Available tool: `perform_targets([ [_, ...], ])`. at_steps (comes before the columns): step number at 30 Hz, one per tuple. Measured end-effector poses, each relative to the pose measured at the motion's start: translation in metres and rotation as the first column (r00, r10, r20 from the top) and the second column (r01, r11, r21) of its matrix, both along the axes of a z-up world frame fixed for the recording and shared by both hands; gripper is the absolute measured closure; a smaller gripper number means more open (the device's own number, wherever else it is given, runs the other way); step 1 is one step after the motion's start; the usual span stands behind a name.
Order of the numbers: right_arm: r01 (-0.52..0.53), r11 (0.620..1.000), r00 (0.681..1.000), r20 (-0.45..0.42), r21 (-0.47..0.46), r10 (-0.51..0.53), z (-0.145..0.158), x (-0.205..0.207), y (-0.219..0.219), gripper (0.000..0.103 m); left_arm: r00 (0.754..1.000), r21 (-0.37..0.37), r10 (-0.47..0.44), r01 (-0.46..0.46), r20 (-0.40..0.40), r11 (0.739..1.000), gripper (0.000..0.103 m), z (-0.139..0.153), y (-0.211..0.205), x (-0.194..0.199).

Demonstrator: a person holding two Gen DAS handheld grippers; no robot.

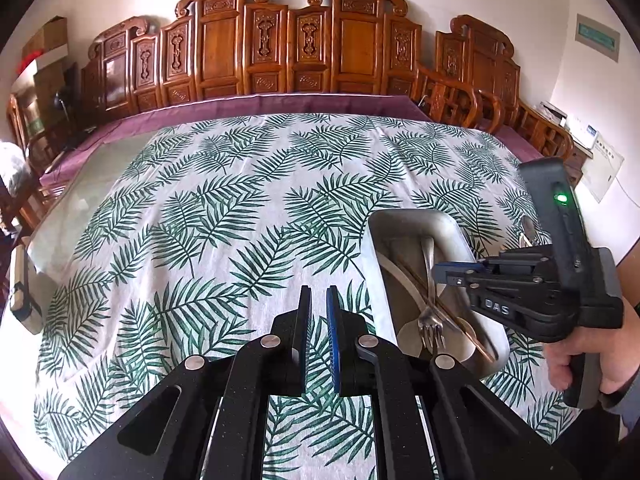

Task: Organize utensils
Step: 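Lower both held utensils into the grey tray and open both grippers, then reach the right gripper to the utensils and grasp a metal spoon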

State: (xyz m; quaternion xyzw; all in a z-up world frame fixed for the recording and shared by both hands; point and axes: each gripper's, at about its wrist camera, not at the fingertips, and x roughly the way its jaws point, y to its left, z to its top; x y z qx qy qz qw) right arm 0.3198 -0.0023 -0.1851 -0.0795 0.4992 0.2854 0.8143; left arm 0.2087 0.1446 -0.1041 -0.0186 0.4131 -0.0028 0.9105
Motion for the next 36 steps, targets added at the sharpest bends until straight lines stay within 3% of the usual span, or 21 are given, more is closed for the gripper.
perform_targets([
  [23,0.131,0.991,0.985,0.105,0.040,-0.134,0.039,-0.057,-0.159,0.098,0.992,0.000,-0.126,0.126,-0.010,0.992,0.097,0.003,-0.087,0.013],
  [27,0.160,0.987,0.979,0.125,0.013,-0.160,0.037,-0.061,-0.184,0.098,0.987,-0.001,-0.159,0.159,-0.018,0.987,0.097,0.002,-0.109,0.016],
  [31,0.174,0.985,0.980,0.103,-0.008,-0.172,0.026,-0.063,-0.211,0.092,0.981,-0.012,-0.193,0.193,-0.025,0.981,0.095,-0.001,-0.133,0.020],
  [36,0.204,0.978,0.976,0.081,-0.040,-0.201,0.011,-0.063,-0.244,0.091,0.971,-0.027,-0.237,0.236,-0.037,0.971,0.095,-0.008,-0.166,0.027],
])
